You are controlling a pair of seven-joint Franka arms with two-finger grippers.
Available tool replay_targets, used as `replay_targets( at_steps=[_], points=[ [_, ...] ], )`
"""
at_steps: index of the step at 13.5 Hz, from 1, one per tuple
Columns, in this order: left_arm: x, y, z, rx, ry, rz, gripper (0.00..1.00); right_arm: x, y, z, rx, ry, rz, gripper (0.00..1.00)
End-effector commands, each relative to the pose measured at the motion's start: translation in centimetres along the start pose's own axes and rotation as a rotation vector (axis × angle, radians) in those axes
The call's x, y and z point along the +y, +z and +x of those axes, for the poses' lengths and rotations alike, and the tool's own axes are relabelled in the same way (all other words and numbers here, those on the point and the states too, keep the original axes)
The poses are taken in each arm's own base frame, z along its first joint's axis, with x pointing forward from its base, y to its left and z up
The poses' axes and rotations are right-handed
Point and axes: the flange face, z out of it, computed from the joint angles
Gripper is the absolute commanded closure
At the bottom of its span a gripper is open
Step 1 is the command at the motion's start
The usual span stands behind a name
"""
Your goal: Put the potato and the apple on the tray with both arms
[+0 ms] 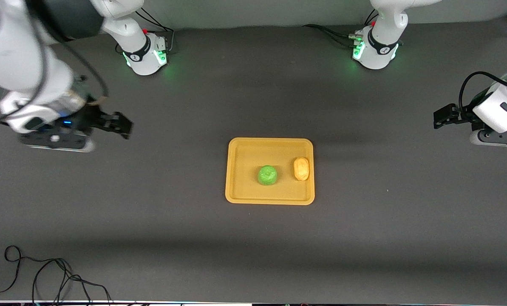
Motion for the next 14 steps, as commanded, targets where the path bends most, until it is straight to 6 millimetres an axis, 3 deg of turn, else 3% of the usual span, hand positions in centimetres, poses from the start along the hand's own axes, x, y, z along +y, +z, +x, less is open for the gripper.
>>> replay_targets(
  at_steps=[1, 3, 7, 14],
  points=[
    [0.1, 0.2, -0.2, 0.004, 0.013, -0.005, 0.0, 6.1, 0.2, -0.8, 0.002, -0.067, 0.007, 0.0],
    [0.1, 0.3, -0.3, -0.002, 0.013, -0.006, 0.0, 9.9, 0.5, -0.8, -0.006, -0.069, 0.021, 0.0],
    [0.3, 0.6, -0.4, -0.012, 0.016, -0.006, 0.0, 14.1, 1.5, -0.8, -0.004, -0.068, 0.028, 0.0],
    [0.2, 0.2, -0.6, -0.009, 0.013, -0.005, 0.0, 14.6, 1.1, -0.3, -0.004, -0.073, 0.027, 0.0]
  ],
)
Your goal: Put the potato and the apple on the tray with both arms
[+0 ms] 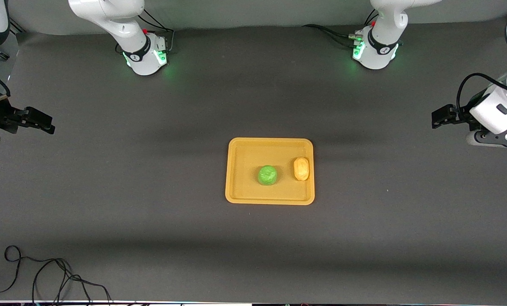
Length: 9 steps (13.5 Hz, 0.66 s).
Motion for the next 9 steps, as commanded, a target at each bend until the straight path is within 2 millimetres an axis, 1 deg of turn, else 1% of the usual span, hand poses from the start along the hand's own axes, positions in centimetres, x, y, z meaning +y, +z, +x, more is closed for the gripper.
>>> replay_targets(
  at_steps=[1, 6, 9],
  points=[
    [0.21, -0.58, -0.61, 0.006, 0.011, -0.003, 0.0, -0.21, -0.56, -0.48, 0.014, -0.028, 0.016, 0.0],
    [0.47, -0.89, -0.68, 0.012, 0.01, -0.002, 0.0, -0.4, -0.33, -0.46, 0.008, -0.011, 0.023, 0.0],
    [0.38, -0.9, -0.66, 0.014, 0.013, -0.002, 0.0, -0.24, -0.24, -0.46, 0.005, -0.007, 0.071, 0.0]
  ],
)
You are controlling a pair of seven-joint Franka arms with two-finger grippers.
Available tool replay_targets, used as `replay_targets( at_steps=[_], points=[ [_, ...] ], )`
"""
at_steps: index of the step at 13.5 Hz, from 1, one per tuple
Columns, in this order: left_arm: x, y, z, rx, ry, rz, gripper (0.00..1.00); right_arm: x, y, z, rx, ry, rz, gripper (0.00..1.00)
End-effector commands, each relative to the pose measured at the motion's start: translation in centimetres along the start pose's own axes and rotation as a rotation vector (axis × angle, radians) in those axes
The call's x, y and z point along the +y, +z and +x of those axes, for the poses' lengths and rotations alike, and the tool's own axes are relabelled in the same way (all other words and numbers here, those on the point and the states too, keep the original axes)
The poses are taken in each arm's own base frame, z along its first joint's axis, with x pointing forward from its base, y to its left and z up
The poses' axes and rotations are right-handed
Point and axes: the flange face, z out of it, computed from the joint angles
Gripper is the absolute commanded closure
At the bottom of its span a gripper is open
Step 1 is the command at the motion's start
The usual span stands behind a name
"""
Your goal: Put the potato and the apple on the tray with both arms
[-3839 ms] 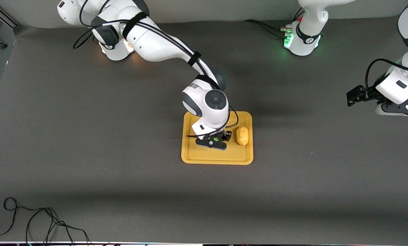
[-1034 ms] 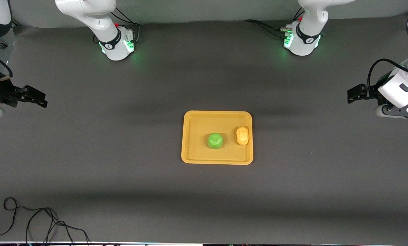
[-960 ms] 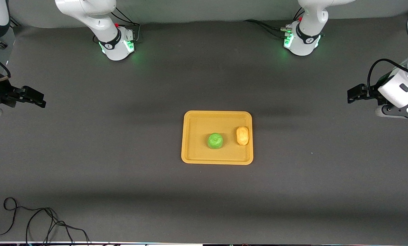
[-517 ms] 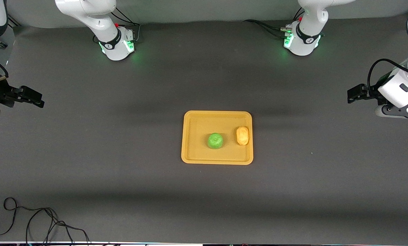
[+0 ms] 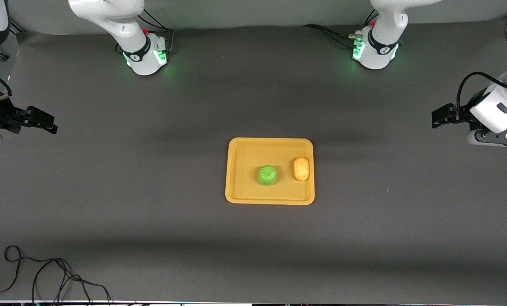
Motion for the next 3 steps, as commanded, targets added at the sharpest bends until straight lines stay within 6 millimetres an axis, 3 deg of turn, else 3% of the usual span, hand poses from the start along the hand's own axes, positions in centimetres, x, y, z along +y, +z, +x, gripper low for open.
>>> replay_targets(
  at_steps=[1, 3],
  points=[
    [0.3, -0.7, -0.4, 0.017, 0.011, -0.003, 0.0, 0.2, -0.2, -0.5, 0.006, -0.003, 0.033, 0.0],
    [0.4, -1.8, 0.1, 0.035, 0.014, -0.002, 0.0, 0.2, -0.3, -0.5, 0.007, 0.0, 0.035, 0.0]
  ],
)
